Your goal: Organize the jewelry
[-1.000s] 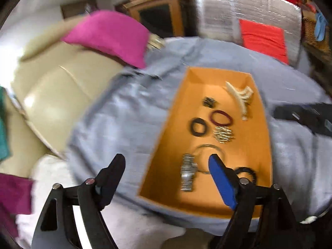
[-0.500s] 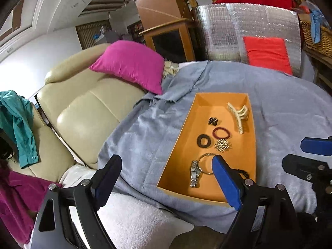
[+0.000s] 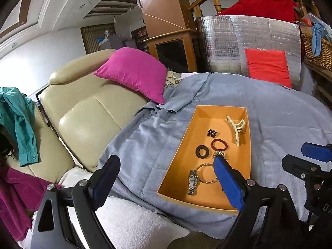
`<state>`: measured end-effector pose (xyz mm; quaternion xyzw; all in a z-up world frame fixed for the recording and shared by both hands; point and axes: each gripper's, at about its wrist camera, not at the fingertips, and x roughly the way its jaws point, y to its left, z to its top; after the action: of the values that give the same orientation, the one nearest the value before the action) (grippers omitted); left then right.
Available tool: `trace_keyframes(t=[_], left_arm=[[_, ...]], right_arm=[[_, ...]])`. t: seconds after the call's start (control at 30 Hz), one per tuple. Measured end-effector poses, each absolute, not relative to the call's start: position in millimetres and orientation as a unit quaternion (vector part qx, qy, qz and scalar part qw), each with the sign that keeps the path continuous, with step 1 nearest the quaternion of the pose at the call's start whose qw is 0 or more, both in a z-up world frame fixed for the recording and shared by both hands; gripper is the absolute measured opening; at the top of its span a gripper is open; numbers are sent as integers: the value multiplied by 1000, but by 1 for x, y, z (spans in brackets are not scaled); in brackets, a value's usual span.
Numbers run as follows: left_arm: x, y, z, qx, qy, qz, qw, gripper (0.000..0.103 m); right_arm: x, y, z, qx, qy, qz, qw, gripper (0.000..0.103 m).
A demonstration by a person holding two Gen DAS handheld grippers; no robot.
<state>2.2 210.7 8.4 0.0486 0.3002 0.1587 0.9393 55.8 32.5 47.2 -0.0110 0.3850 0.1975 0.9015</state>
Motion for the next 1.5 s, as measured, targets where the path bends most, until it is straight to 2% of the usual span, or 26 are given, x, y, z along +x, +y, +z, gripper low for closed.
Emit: trace_keyframes(t=[0.77, 1.5], left_arm=[[14, 211, -13, 31, 325, 141, 934, 91], [19, 210, -20, 38, 335, 143, 931, 91]], right_arm=[[66, 49, 16, -9, 411, 195, 890, 56], [74, 47, 10, -7, 416, 190, 889, 56]])
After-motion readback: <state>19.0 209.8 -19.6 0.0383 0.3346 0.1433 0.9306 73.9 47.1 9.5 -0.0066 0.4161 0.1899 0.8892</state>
